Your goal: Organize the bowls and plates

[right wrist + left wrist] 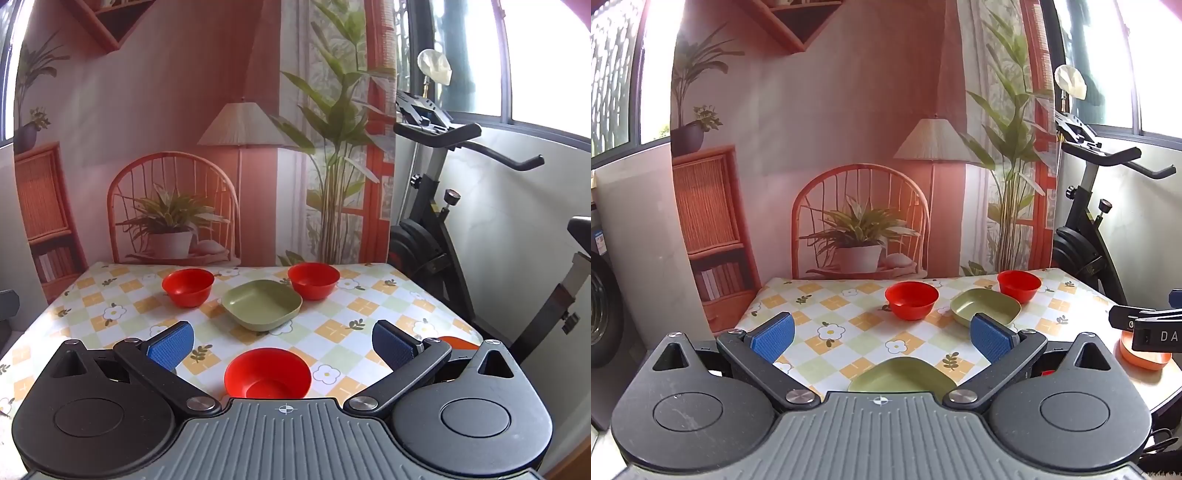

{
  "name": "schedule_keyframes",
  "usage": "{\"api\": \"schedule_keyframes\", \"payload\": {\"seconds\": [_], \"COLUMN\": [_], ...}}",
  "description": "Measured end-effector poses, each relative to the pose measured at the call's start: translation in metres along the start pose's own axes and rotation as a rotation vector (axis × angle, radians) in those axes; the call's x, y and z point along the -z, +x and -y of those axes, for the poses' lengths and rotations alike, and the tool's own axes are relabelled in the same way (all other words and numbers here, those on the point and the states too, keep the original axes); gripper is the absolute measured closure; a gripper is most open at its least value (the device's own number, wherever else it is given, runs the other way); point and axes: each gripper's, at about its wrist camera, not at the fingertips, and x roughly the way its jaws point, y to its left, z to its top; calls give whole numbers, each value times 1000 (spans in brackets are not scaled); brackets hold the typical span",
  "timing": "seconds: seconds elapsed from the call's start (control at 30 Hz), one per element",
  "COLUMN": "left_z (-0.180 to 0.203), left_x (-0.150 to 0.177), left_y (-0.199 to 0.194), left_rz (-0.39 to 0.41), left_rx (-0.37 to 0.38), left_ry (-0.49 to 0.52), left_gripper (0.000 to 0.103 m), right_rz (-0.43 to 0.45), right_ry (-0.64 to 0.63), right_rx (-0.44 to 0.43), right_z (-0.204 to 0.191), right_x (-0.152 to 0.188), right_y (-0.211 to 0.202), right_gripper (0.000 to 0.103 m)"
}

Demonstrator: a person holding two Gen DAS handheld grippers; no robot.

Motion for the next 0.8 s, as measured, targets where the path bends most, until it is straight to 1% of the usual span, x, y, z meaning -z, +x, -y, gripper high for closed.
{"api": "schedule_keyframes", "payload": {"seconds": [0.8], "left_z": [0], "left_x": [2], "left_y": [1], "left_rz": [-4], "left_rx": [1], "left_ry": [-3], "left_gripper": [1], "right_rz": [1], "right_ry": [2], "right_rx": [0], "right_z": [2], "right_x": [1], "right_y": [2], "right_gripper": [0]}}
